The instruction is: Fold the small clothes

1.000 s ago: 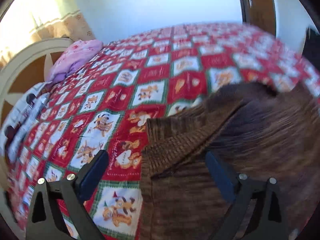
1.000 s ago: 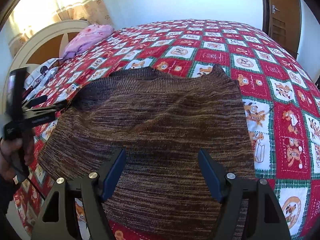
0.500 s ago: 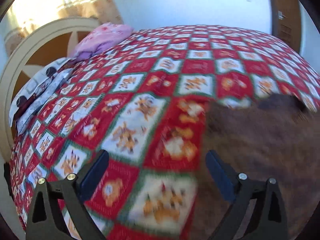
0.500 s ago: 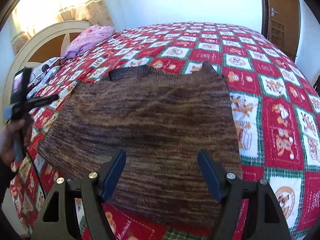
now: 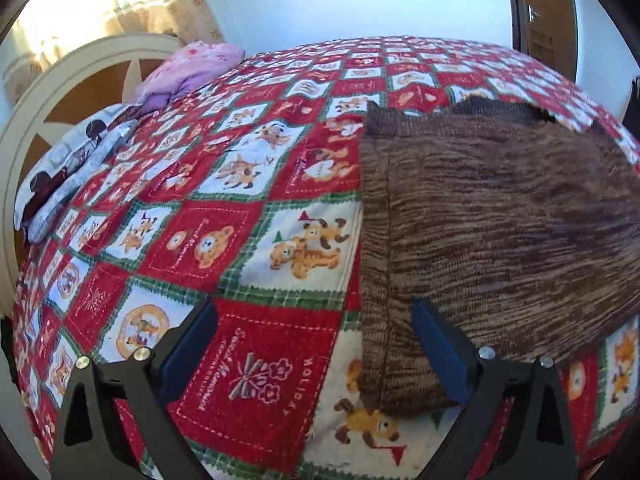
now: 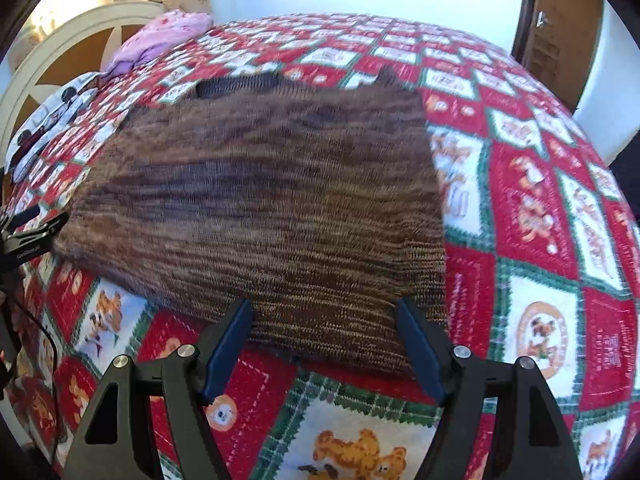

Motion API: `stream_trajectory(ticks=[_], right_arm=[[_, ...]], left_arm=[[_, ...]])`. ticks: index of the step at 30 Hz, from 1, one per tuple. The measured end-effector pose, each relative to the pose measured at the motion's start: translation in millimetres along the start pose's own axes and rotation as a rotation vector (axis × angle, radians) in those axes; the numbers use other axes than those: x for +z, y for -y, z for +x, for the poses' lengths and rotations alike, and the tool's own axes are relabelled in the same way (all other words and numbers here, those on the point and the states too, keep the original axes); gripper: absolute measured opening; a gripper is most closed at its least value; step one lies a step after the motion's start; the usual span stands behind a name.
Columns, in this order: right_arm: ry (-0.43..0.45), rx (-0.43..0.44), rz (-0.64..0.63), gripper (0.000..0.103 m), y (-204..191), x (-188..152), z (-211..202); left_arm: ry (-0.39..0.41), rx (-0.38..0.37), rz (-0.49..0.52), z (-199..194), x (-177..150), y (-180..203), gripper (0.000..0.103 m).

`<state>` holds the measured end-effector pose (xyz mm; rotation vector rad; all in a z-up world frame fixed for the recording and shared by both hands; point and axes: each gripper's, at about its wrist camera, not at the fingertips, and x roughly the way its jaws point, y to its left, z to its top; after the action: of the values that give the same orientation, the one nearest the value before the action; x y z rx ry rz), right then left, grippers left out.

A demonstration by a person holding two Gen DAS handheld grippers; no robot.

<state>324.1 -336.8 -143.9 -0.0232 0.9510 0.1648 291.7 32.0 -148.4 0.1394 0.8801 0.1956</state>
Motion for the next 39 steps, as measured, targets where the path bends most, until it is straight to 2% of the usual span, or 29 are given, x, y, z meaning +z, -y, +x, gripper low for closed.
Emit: stream_trajectory(ticks=[3, 5, 7, 8, 12, 16, 20, 22, 24, 27, 28, 32, 35, 39], right_arm=[[0.060, 0.037, -0.006, 0.075, -4.5, 8.4, -5.2], [0.022, 0.022, 0.007, 0.075, -1.4, 9.2, 8.3], [-0.072, 0.022, 0.056, 0.075, 6.4, 1.5, 26.6], [-0.046, 0.015, 0.042, 0.075, 5.6, -3.5, 23.6], [-0.063, -0.008, 0.058, 0.075, 3.2, -16.1, 14.4], [-0.070, -0.036, 0.050, 0.075, 0.5, -11.3, 8.6], [0.049, -0.034, 0.026, 0.075, -10.2, 3.8, -12.3], [0.072, -0.039, 0.021, 0.075, -12.2, 13.5, -9.2], [0.040, -0.028, 0.038, 0.075, -8.6, 17.6, 5.9], [-0.035, -0.040, 0.105, 0.075, 5.6, 3.1, 28.8], [-0.007, -0.036, 0.097, 0.075, 5.1, -1.7, 24.9], [0.004, -0.043, 0.071, 0.075, 0.0, -19.5, 16.6], [-0.003, -0.041, 0.078, 0.075, 0.9, -19.4, 17.1], [-0.016, -0.082, 0.085, 0.075, -4.1, -20.1, 17.0]], left_arm=[[0.026, -0.014, -0.070, -0.9, 4.1, -9.4, 0.100], [0.013, -0.003, -0.092, 3.8, 4.3, -12.4, 0.100], [-0.012, -0.022, -0.092, 10.2, 0.3, -12.1, 0.100], [-0.022, -0.025, -0.087, 12.5, -2.5, -11.4, 0.100], [-0.008, -0.047, -0.104, 12.0, -14.8, -13.2, 0.100], [-0.028, -0.061, -0.126, 13.6, -11.5, -15.7, 0.100], [-0.010, -0.041, -0.101, 10.4, -10.9, -12.2, 0.100], [-0.016, -0.044, -0.101, 13.2, -13.3, -11.6, 0.101], [-0.014, -0.046, -0.113, 13.4, -13.8, -13.7, 0.102], [-0.019, -0.074, -0.130, 14.5, -14.6, -18.6, 0.102], [-0.021, -0.087, -0.137, 14.3, -16.0, -21.1, 0.102], [-0.012, -0.114, -0.153, 12.6, -23.3, -27.3, 0.103], [-0.015, -0.124, -0.157, 12.9, -22.3, -28.0, 0.103], [-0.005, -0.116, -0.142, 5.6, -23.6, -31.5, 0.103]])
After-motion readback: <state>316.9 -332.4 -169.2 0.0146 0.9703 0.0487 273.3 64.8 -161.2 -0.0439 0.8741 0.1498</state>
